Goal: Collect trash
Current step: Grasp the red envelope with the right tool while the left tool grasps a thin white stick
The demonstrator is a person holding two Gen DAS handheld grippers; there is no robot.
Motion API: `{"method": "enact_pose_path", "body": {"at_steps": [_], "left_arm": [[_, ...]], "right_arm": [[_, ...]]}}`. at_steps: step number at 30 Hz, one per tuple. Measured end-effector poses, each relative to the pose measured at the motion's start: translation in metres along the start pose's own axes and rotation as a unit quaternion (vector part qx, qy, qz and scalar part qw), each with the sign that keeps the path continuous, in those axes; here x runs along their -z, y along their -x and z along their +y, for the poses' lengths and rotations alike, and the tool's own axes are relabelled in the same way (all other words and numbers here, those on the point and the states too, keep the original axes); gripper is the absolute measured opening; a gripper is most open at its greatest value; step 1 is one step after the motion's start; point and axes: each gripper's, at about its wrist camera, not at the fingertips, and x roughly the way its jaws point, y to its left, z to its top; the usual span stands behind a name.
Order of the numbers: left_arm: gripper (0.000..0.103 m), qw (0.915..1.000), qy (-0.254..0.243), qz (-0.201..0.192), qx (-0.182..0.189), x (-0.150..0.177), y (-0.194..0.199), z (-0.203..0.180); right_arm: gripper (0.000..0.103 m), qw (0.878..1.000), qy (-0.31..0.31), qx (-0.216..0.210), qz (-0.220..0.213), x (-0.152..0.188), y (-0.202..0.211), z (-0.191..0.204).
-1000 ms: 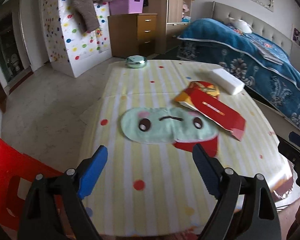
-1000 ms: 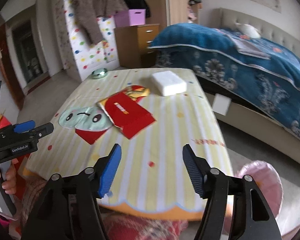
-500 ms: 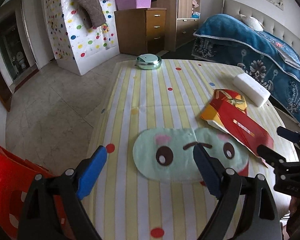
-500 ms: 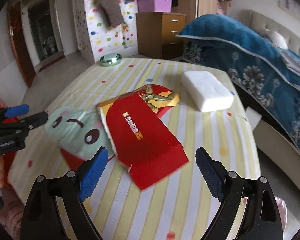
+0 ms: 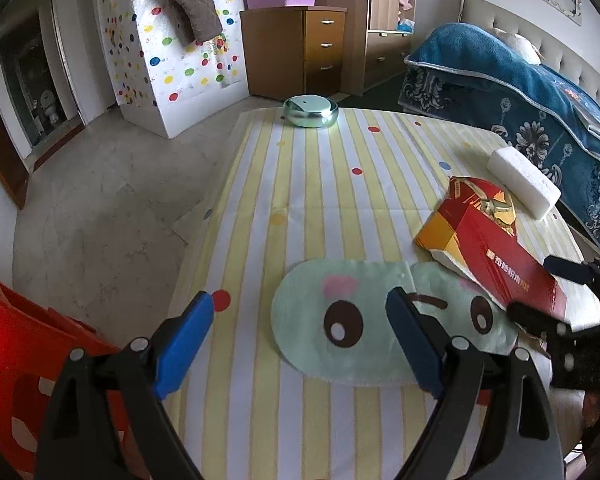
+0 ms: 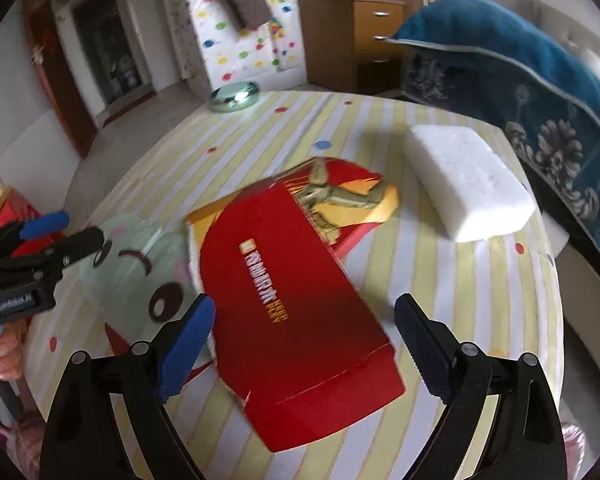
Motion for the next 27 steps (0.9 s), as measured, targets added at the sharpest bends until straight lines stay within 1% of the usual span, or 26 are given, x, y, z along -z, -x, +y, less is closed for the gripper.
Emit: {"method": "enact_pose_path", "body": {"at_steps": [1, 2, 4, 6, 7, 9, 10, 12, 13, 14, 16, 18, 20, 24, 27], "left_arm": [[0.086, 1.0, 0.001, 0.0, -0.001, 0.0, 0.001, 0.001], [0.086, 1.0, 0.004, 0.001, 0.0, 0.002, 0.002, 0.002], [0.086, 1.0, 0.006, 0.001, 0.0, 0.004, 0.005, 0.004], [0.086, 1.0, 0.004, 0.0, 0.0, 0.008, 0.009, 0.004], [0.086, 1.0, 0.004, 0.001, 0.0, 0.009, 0.01, 0.005], [0.086, 1.0, 0.002, 0.0, 0.004, 0.012, 0.015, 0.005], [0.086, 1.0, 0.002, -0.001, 0.004, 0.014, 0.017, 0.005], [0.086, 1.0, -0.002, -0.002, 0.005, 0.017, 0.021, 0.004], [0.086, 1.0, -0.004, -0.002, 0.007, 0.019, 0.023, 0.004], [0.086, 0.9999, -0.007, -0.002, 0.008, 0.021, 0.025, 0.002], [0.086, 0.9999, -0.012, -0.002, 0.012, 0.023, 0.027, -0.002], [0.086, 0.9996, -0.021, 0.001, 0.02, 0.025, 0.029, -0.007], [0.086, 0.9991, -0.034, 0.002, 0.026, 0.026, 0.031, -0.015], [0.083, 0.9979, -0.053, 0.005, 0.036, 0.026, 0.029, -0.029], [0.082, 0.997, -0.059, 0.015, 0.047, 0.024, 0.023, -0.035]], "right_arm": [[0.091, 1.0, 0.017, -0.006, 0.003, 0.003, 0.002, 0.007], [0.091, 0.999, 0.036, 0.0, 0.006, 0.008, 0.003, 0.015], [0.091, 0.998, 0.055, -0.001, 0.01, 0.014, 0.008, 0.018], [0.088, 0.998, 0.06, 0.001, 0.007, 0.022, 0.015, 0.025], [0.08, 0.998, 0.058, 0.0, 0.006, 0.023, 0.016, 0.025], [0.079, 0.999, 0.05, 0.005, 0.005, 0.028, 0.019, 0.028], [0.079, 0.999, 0.043, 0.014, -0.004, 0.035, 0.028, 0.032], [0.079, 0.999, 0.038, 0.016, -0.011, 0.039, 0.033, 0.037], [0.079, 0.999, 0.023, 0.025, -0.027, 0.046, 0.047, 0.039], [0.078, 0.999, 0.018, 0.029, -0.033, 0.049, 0.05, 0.039], [0.078, 0.997, 0.0, 0.053, -0.054, 0.059, 0.066, 0.042], [0.079, 0.996, -0.008, 0.068, -0.058, 0.058, 0.067, 0.04], [0.079, 0.994, -0.022, 0.088, -0.065, 0.064, 0.079, 0.04], [0.079, 0.992, -0.031, 0.098, -0.076, 0.077, 0.098, 0.043], [0.079, 0.99, -0.036, 0.105, -0.081, 0.083, 0.107, 0.035]]}}
